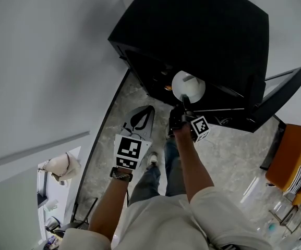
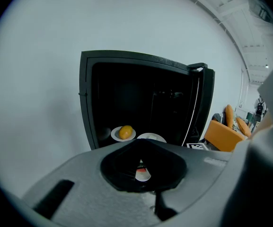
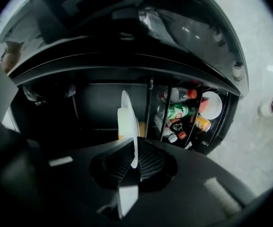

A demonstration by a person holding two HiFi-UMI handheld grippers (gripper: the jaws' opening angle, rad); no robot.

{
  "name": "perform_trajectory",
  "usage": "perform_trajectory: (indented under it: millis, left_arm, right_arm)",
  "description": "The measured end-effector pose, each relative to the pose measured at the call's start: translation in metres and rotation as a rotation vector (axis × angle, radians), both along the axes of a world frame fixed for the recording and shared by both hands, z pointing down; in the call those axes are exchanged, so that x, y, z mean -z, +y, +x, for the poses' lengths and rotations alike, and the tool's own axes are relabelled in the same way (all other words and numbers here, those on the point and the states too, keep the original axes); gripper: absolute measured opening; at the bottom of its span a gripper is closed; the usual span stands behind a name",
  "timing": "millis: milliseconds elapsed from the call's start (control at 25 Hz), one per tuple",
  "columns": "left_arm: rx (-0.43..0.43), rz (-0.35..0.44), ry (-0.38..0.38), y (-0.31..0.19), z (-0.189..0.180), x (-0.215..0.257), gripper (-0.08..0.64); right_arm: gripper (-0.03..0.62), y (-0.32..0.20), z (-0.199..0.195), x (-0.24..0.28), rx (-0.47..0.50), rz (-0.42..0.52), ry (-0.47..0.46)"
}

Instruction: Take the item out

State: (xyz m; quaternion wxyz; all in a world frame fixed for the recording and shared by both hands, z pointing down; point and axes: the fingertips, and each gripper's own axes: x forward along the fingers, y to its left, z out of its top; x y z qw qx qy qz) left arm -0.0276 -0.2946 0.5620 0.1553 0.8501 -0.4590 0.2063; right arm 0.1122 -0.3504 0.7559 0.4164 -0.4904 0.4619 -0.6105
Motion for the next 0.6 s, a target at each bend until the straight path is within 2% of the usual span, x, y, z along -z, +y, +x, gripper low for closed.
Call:
perform_trajectory:
  millis: [240,600]
  left_arm:
    - [0.009,0.023,0.005,-0.002,-0.002,0.009,0.005]
    - [0.002,0.079,0.018,0.019,-0.008,0.039,0.005]
  right_arm:
    - [0.015,0.017,-0.007,0.030,0.039,0.016,0.011]
    - [0.015,0.054,-0.007,0.080,0.080,0.050,0.082]
